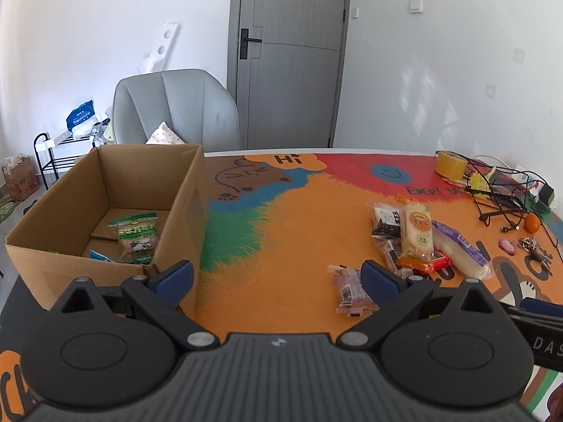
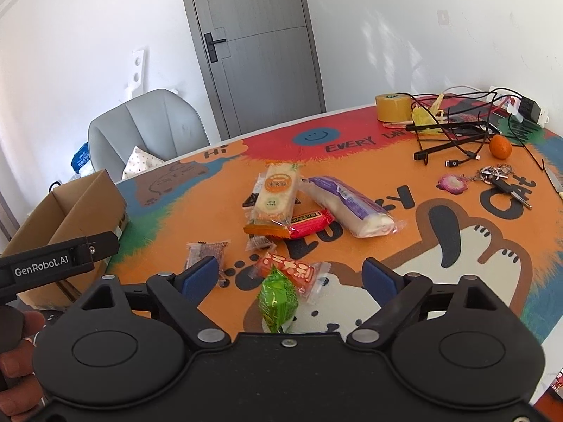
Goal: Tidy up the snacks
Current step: 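Move both tools back toward the remaining snacks on the table, then grasp the brown cookie pack with the left gripper while the right grasps the green candy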
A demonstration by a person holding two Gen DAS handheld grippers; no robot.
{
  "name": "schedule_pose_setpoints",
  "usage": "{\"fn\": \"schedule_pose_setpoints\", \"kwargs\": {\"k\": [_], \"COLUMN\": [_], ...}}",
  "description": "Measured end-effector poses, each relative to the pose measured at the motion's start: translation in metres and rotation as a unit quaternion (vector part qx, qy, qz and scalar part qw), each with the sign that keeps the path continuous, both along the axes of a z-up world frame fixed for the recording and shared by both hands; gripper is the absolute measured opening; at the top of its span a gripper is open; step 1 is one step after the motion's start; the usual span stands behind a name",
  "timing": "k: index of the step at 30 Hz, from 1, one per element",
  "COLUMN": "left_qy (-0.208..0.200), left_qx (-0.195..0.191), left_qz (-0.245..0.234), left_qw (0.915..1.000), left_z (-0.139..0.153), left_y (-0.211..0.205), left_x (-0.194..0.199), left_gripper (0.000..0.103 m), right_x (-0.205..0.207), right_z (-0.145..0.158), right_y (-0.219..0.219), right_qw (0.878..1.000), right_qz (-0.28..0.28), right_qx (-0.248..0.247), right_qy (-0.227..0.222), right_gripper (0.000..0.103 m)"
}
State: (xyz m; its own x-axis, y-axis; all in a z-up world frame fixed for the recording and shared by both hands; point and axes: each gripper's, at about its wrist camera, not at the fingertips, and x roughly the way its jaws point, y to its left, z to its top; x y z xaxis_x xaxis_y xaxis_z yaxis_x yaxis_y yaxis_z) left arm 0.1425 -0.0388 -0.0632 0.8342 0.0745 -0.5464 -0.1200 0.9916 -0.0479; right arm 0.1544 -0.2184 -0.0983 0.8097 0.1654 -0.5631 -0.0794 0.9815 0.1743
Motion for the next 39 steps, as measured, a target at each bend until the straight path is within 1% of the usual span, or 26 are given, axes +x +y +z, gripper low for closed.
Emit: {"fn": "schedule_pose_setpoints", "kwargs": {"k": [2,4,5,7,8,10,12,13,14,19,22,27,32,34,35,36,37,39], "left_qy": [0.005,0.009,0.011,0.017,0.02,0.027,0.034,0.037,0.039,0.048,0.052,0.061,0.066,0.068,0.069,0.07,0.073,0.085], "left_qx": [0.003,0.005,0.006,0.01,0.012,0.014,0.016,0.016,0.017,0.017,0.018,0.022,0.023,0.022,0.022,0.022,0.023,0.02], "left_qz": [-0.004,-0.01,-0.016,-0.025,-0.028,-0.031,-0.031,-0.031,-0.031,-0.035,-0.042,-0.047,-0.049,-0.048,-0.048,-0.048,-0.05,-0.051], "left_qw": [1.0,0.9999,0.9998,0.9995,0.9994,0.9991,0.9988,0.9987,0.9986,0.9981,0.9976,0.9968,0.9964,0.9962,0.9962,0.9961,0.9958,0.9948], "left_z": [-0.003,-0.008,-0.01,-0.014,-0.016,-0.02,-0.024,-0.026,-0.027,-0.033,-0.035,-0.043,-0.05,-0.052,-0.054,-0.055,-0.057,-0.06], "left_y": [-0.004,-0.007,-0.009,-0.013,-0.015,-0.018,-0.021,-0.022,-0.023,-0.03,-0.038,-0.05,-0.058,-0.059,-0.059,-0.059,-0.059,-0.059], "left_x": [0.003,0.006,0.007,0.011,0.012,0.017,0.022,0.024,0.027,0.038,0.045,0.056,0.064,0.067,0.068,0.069,0.07,0.073], "left_gripper": [0.101,0.101,0.101,0.101,0.101,0.101,0.101,0.101,0.101,0.1,0.1,0.1,0.099,0.098,0.097,0.093,0.091,0.076], "right_x": [0.002,0.004,0.006,0.011,0.013,0.017,0.02,0.021,0.021,0.025,0.026,0.027,0.031,0.034,0.035,0.036,0.036,0.038], "right_z": [-0.005,-0.011,-0.014,-0.022,-0.026,-0.033,-0.036,-0.037,-0.036,-0.033,-0.029,-0.026,-0.03,-0.034,-0.035,-0.036,-0.037,-0.04], "right_y": [-0.001,-0.001,-0.001,-0.002,-0.003,-0.004,-0.005,-0.005,-0.006,-0.015,-0.024,-0.038,-0.047,-0.048,-0.048,-0.048,-0.047,-0.045], "right_qw": [1.0,1.0,1.0,0.999,0.999,0.998,0.998,0.998,0.998,0.998,0.998,0.999,0.998,0.998,0.998,0.998,0.998,0.998], "right_qz": [-0.002,-0.003,-0.003,-0.003,-0.001,0.003,0.01,0.011,0.015,0.013,0.005,-0.009,-0.024,-0.024,-0.023,-0.023,-0.022,-0.022], "right_qx": [-0.001,-0.001,0.0,0.005,0.008,0.014,0.026,0.028,0.031,0.038,0.039,0.042,0.037,0.034,0.034,0.034,0.031,0.025], "right_qy": [0.007,0.017,0.022,0.037,0.044,0.055,0.06,0.06,0.056,0.048,0.039,0.032,0.04,0.048,0.052,0.052,0.051,0.054], "right_gripper": [0.082,0.074,0.072,0.059,0.056,0.043,0.036,0.029,0.027,0.021,0.02,0.02,0.02,0.023,0.025,0.028,0.034,0.042]}}
